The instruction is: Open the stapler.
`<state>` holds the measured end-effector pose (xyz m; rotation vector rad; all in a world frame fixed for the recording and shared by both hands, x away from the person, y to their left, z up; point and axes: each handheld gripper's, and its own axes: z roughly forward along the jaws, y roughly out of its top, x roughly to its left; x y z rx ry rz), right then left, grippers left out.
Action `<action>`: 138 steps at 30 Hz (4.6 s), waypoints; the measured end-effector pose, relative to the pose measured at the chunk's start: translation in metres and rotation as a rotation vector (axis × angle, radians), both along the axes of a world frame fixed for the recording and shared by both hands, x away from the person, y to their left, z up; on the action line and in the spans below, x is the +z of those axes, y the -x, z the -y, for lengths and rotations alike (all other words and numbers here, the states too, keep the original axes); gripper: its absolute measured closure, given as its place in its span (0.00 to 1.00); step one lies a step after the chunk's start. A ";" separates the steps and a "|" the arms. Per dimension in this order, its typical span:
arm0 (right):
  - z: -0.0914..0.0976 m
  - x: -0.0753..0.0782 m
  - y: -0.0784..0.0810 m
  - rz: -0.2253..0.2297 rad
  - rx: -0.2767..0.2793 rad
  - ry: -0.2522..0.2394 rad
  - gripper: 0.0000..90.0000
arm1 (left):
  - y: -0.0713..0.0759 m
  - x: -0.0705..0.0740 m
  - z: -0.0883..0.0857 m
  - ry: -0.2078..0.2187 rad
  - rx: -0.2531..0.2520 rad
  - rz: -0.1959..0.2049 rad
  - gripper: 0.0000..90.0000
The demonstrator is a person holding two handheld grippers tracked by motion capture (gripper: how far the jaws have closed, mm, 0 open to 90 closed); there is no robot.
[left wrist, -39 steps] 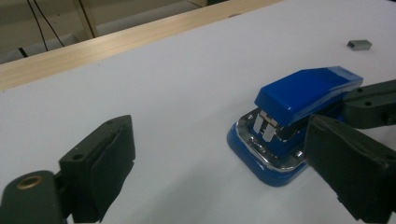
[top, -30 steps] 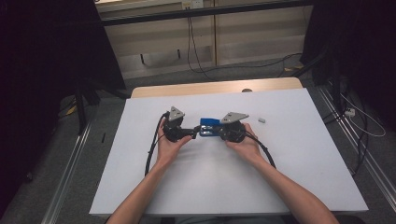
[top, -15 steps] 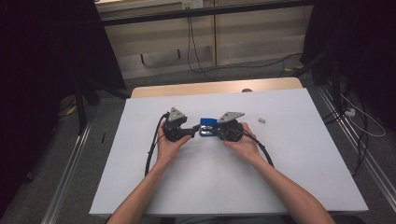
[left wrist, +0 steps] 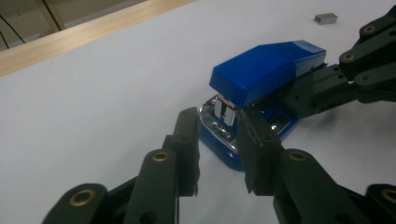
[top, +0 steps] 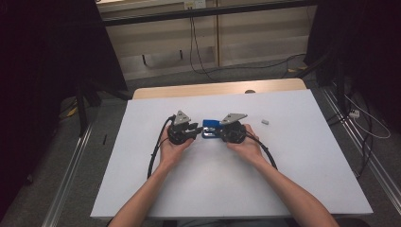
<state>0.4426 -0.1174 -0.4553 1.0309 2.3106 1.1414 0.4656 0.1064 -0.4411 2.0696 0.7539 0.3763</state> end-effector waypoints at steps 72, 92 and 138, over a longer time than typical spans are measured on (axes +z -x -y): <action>-0.001 -0.002 0.000 0.005 -0.002 -0.015 1.00 | -0.009 -0.001 0.013 0.033 0.033 0.030 1.00; -0.002 -0.002 0.001 0.012 -0.002 -0.008 1.00 | -0.009 0.008 0.015 0.081 0.035 0.036 1.00; -0.016 0.015 0.003 0.110 -0.020 -0.072 1.00 | -0.014 0.016 0.019 0.109 0.029 0.049 1.00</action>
